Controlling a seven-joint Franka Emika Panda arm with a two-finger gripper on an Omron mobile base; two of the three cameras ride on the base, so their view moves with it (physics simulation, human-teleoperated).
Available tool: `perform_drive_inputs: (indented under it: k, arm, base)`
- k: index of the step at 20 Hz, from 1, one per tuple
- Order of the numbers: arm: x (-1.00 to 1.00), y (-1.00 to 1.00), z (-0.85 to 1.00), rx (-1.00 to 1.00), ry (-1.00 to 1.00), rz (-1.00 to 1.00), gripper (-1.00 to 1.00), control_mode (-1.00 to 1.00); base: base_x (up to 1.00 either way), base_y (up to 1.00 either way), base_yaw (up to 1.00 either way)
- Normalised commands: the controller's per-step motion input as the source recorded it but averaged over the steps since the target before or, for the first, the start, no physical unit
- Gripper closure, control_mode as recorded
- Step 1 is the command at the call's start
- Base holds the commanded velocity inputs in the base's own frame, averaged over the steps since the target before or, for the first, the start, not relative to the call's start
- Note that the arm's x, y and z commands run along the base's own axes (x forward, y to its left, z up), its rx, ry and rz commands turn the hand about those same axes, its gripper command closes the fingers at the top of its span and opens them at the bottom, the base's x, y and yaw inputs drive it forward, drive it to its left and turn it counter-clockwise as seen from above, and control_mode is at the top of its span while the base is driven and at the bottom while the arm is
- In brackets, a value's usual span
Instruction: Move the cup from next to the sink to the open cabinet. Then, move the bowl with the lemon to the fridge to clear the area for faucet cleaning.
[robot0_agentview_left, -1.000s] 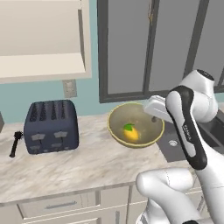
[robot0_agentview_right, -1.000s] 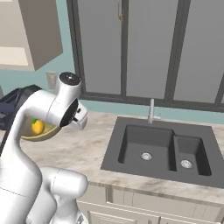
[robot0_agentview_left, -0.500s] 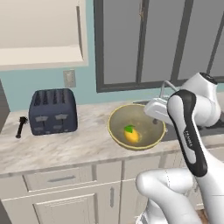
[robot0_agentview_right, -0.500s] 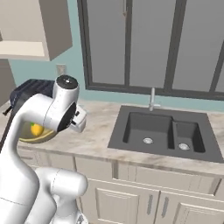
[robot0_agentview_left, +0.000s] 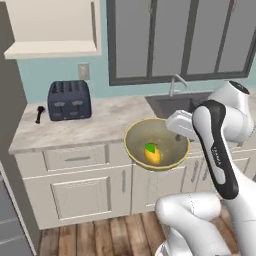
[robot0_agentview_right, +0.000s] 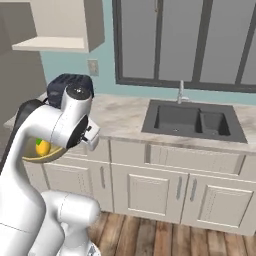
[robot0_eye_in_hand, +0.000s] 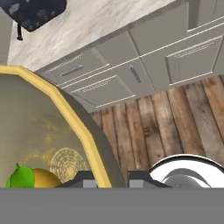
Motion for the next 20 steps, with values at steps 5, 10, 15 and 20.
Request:
perform_drive_inputs:
  k: [5, 10, 15, 20]
  arm:
    - [0.00, 0.00, 0.00, 0.00, 0.00, 0.00, 1.00, 1.00]
    - [0.00, 0.00, 0.00, 0.00, 0.00, 0.00, 1.00, 1.00]
    - [0.00, 0.00, 0.00, 0.00, 0.00, 0.00, 1.00, 1.00]
    - [0.00, 0.00, 0.00, 0.00, 0.00, 0.00, 1.00, 1.00]
  base:
    - [-1.00, 0.79, 0.00]
    - [-1.00, 1.00, 0.00]
    - [-0.82, 1.00, -0.01]
    - [-0.20, 1.00, -0.09]
